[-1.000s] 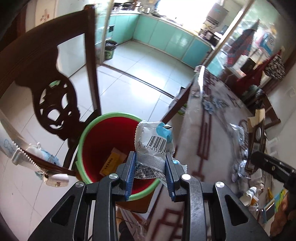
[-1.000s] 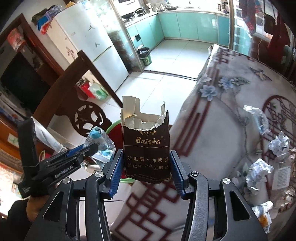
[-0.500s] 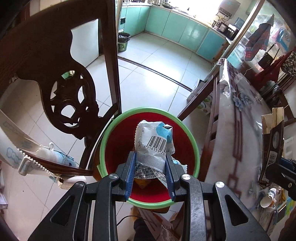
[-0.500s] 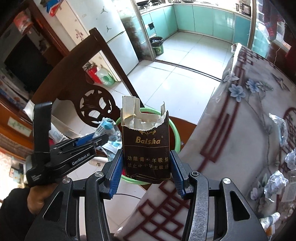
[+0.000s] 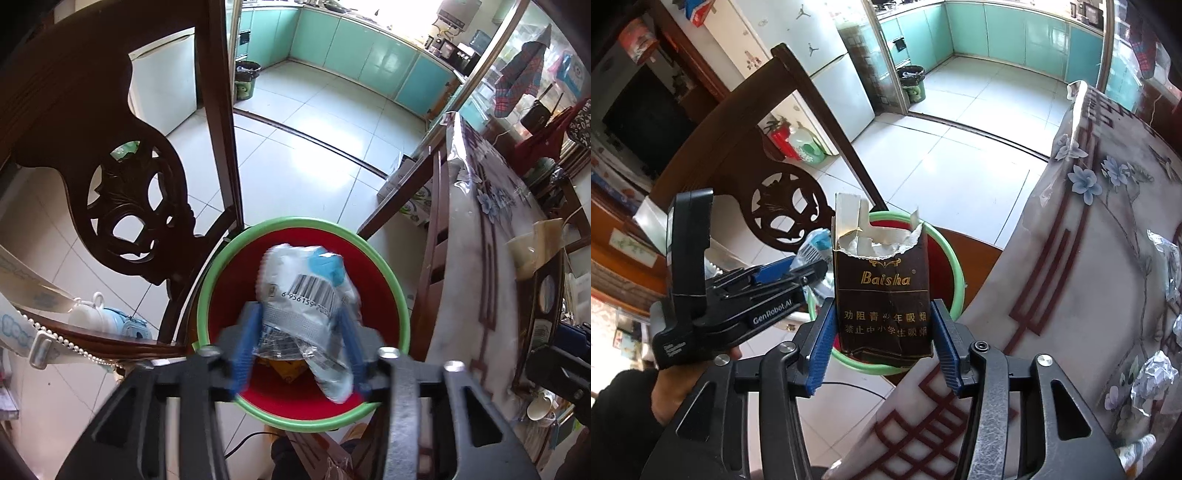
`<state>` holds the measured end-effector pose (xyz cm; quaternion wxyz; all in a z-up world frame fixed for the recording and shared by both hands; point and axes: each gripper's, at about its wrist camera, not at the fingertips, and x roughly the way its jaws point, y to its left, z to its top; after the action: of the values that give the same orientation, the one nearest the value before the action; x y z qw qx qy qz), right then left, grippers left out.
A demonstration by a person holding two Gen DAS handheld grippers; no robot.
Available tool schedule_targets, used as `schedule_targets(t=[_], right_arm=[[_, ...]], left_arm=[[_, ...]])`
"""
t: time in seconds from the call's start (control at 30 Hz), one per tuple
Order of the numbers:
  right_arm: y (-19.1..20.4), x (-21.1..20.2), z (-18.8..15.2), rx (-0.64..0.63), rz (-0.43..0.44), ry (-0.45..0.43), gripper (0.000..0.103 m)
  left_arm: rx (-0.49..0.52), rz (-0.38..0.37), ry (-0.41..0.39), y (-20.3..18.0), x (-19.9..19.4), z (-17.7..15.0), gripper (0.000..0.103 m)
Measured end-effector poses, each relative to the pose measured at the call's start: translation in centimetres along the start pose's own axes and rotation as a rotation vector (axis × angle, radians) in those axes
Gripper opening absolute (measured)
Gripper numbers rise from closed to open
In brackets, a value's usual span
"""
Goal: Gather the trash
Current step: 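Carry the wrapper and cigarette pack over the red bucket and release both, then grasp the patterned paper cup with the left gripper while the right grasps the orange chip bag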
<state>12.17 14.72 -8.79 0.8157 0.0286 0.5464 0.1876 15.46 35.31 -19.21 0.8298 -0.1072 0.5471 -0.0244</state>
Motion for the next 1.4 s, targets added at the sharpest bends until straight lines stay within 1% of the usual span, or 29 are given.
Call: schedule_targets(t=[0.03, 0.07, 0.27, 0.4, 0.5, 0.7, 0.77, 0.9, 0.97, 1.07, 1.13, 1.27, 1.33, 1.4], right_arm=[[0.0, -0.2, 0.0, 0.004, 0.000, -0.007, 0.073], [-0.1, -0.4, -0.1, 0.004, 0.004, -0.014, 0.074], [-1.7, -2.7, -1.2, 0.039, -0.014, -0.041, 0.075], [-4.0, -5.0, -2.8, 0.088, -0.051, -0.064, 0.076], [-6.9, -7.2, -4.4, 0.145, -0.092, -0.078, 0.076], [-13.2, -12.3, -8.6, 0.211, -0.230, -0.076, 0.076], [-15.6, -14.2, -10.7, 0.240, -0.272, -0.068, 0.076], [-19.4, -16.5, -14.2, 0.286, -0.327, -0.046, 0.076], [-21.7, -17.3, -16.4, 0.343, -0.354, -0.035, 0.076], [-23.9, -17.4, -18.8, 0.401, -0.344, -0.010, 0.076], [-24.9, -16.8, -20.5, 0.421, -0.334, 0.023, 0.076], [-26.7, -15.2, -23.1, 0.452, -0.300, 0.078, 0.075], [-27.5, -14.5, -24.0, 0.454, -0.287, 0.097, 0.073], [-28.1, -13.9, -24.5, 0.450, -0.269, 0.114, 0.064]], left_arm=[[-0.007, -0.003, 0.001, 0.1, 0.0, 0.0, 0.055], [-0.010, -0.006, 0.000, 0.1, -0.1, 0.0, 0.056], [-0.011, -0.010, -0.009, -0.6, -0.6, -0.4, 0.057], [0.038, -0.027, -0.034, -2.8, -1.7, -0.8, 0.057], [0.079, -0.052, -0.047, -5.0, -2.6, -1.2, 0.057], [0.183, -0.116, -0.066, -11.0, -4.2, -2.3, 0.057], [0.222, -0.147, -0.071, -13.5, -4.8, -2.9, 0.057], [0.316, -0.200, -0.082, -18.4, -5.9, -4.5, 0.057], [0.367, -0.220, -0.077, -21.1, -6.1, -5.4, 0.057], [0.427, -0.247, -0.066, -24.7, -6.3, -6.7, 0.057], [0.470, -0.270, -0.056, -27.3, -6.5, -7.8, 0.057], [0.535, -0.298, -0.042, -31.3, -6.9, -9.7, 0.057], [0.557, -0.300, -0.036, -33.1, -6.9, -10.7, 0.057], [0.567, -0.300, -0.028, -34.2, -6.9, -11.3, 0.057]])
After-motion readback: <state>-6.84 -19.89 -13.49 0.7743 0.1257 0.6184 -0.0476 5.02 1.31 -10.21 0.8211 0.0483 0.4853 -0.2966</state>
